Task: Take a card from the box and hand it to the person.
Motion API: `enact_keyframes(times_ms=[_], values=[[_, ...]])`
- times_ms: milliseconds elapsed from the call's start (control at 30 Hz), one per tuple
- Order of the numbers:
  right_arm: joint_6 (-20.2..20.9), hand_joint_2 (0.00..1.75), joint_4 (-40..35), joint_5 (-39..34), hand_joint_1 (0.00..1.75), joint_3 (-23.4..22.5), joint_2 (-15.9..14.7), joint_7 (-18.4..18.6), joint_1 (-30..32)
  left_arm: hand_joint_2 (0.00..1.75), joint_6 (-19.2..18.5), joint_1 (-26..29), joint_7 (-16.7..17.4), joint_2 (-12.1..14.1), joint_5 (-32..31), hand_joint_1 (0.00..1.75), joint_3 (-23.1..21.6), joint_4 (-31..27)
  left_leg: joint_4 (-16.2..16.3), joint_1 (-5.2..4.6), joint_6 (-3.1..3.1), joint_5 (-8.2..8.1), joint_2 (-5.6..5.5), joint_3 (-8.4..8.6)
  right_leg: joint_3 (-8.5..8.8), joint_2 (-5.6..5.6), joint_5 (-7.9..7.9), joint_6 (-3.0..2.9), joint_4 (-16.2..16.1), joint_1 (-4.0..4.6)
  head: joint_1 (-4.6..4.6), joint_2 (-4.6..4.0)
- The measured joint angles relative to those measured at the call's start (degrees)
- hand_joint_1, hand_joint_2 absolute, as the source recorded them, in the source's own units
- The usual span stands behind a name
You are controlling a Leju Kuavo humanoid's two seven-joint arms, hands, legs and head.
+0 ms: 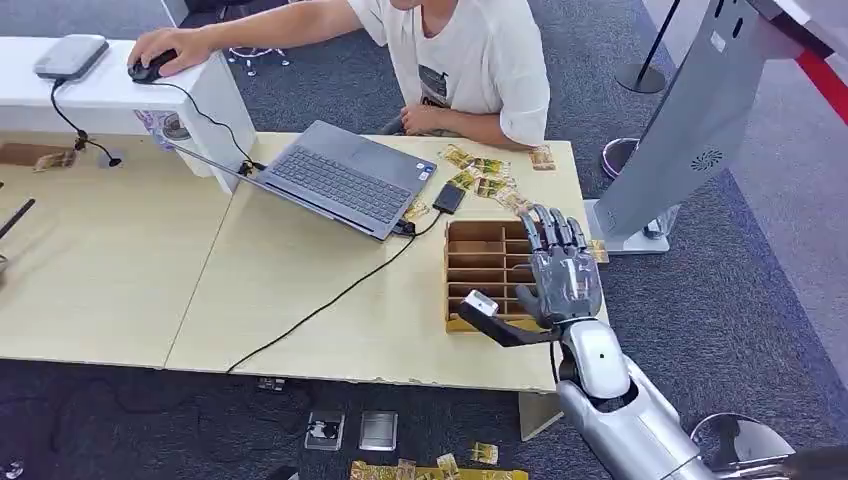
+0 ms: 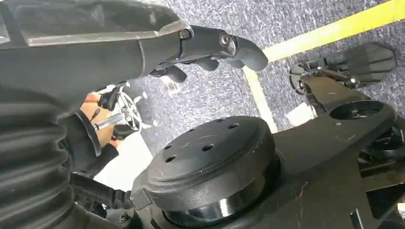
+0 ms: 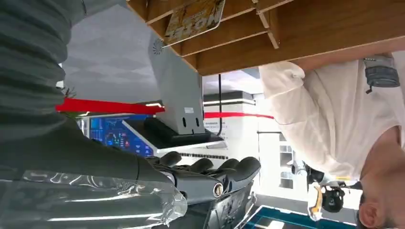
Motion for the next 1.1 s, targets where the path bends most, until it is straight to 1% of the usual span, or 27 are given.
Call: enact_keyframes(times_ms=[300, 467, 500, 533, 567, 600, 667, 733, 867, 1033, 1100], values=[[-0.46, 1.75, 3.34, -0.77, 0.02, 1.14, 0.92, -0.85, -1.7, 1.75, 0.02, 0.0, 0.07, -0.02, 0.35, 0.0, 0.0, 0.0, 0.0, 0.0, 0.0, 0.0, 0.0, -0.01, 0.0, 0.0, 0.0, 0.0, 0.0, 0.0, 0.0, 0.0], [-0.79, 1.75, 5.01, -0.96, 0.09, 1.81, 0.96, -0.92, -2.38, 1.75, 0.02, 0.0, 0.13, -0.02, 0.33, 0.0, 0.0, 0.0, 0.0, 0.0, 0.0, 0.0, 0.0, 0.0, 0.0, 0.0, 0.0, 0.0, 0.0, 0.0, 0.0, 0.0], [-0.79, 1.75, 5.29, -1.01, 0.16, 1.92, 0.96, -0.87, -2.48, 1.75, 0.02, 0.0, 0.13, -0.02, 0.31, 0.0, 0.0, 0.0, 0.0, 0.0, 0.0, 0.0, 0.0, 0.0, 0.0, 0.0, 0.0, 0.0, 0.0, 0.0, 0.0, 0.0], [-0.79, 1.75, 5.6, -1.03, 0.17, 2.03, 0.96, -0.85, -2.59, 1.75, 0.02, 0.0, 0.13, 0.0, 0.31, 0.0, 0.0, 0.0, 0.0, 0.0, 0.0, 0.0, 0.0, 0.0, 0.0, 0.0, 0.0, 0.0, 0.0, 0.0, 0.0, 0.0], [-0.79, 1.75, 5.9, -1.03, 0.23, 2.16, 0.96, -0.81, -2.72, 1.75, 0.02, 0.0, 0.13, -0.02, 0.31, 0.0, 0.0, 0.0, 0.0, 0.0, 0.0, 0.0, 0.0, 0.0, 0.0, 0.0, 0.0, 0.0, 0.0, 0.0, 0.0, 0.0], [-0.79, 1.75, 6.23, -1.05, 0.21, 2.27, 0.96, -0.79, -2.9, 1.75, 0.02, 0.0, 0.13, -0.02, 0.28, 0.0, 0.0, 0.0, 0.0, 0.0, 0.0, 0.0, 0.0, 0.0, 0.0, 0.0, 0.0, 0.0, 0.0, 0.0, 0.0, 0.0], [-0.9, 1.75, 6.82, -1.09, 0.26, 2.4, 0.96, -0.79, -3.09, 1.75, 0.02, 0.0, 0.13, 0.0, 0.26, 0.0, 0.0, 0.0, 0.0, 0.0, 0.0, 0.0, 0.0, 0.0, 0.0, 0.0, 0.0, 0.0, 0.0, 0.0, -0.02, 0.0], [-0.96, 1.75, 7.23, -1.11, 0.24, 2.43, 0.94, -0.79, -3.21, 1.75, 0.02, 0.01, 0.13, -0.02, 0.26, 0.0, 0.0, 0.0, 0.0, 0.0, 0.0, 0.0, 0.0, 0.0, 0.0, 0.0, 0.0, 0.0, 0.0, 0.0, -0.02, 0.0], [-0.9, 1.75, 8.0, -0.98, 0.33, 2.51, 0.94, -0.94, -3.69, 1.75, 0.02, 0.01, 0.13, -0.02, 0.26, 0.0, 0.0, 0.0, 0.0, 0.0, 0.0, 0.0, 0.0, 0.0, 0.0, 0.0, 0.0, 0.0, 0.0, 0.0, -0.02, 0.0], [-0.83, 1.75, 8.61, -0.74, 0.33, 2.54, 0.92, -0.98, -4.07, 1.75, 0.11, 0.01, 0.13, -0.02, 0.26, 0.0, 0.0, 0.0, 0.0, 0.0, 0.0, 0.0, 0.0, 0.0, 0.0, 0.0, 0.0, 0.0, 0.0, 0.0, 0.0, 0.0], [-0.81, 1.75, 8.92, -0.68, 0.37, 2.56, 0.92, -0.98, -4.22, 1.75, 0.17, 0.01, 0.13, -0.02, 0.26, 0.0, 0.0, 0.0, 0.0, 0.0, 0.0, 0.0, 0.0, 0.0, 0.0, 0.0, 0.0, 0.0, 0.0, 0.0, 0.0, 0.0]])
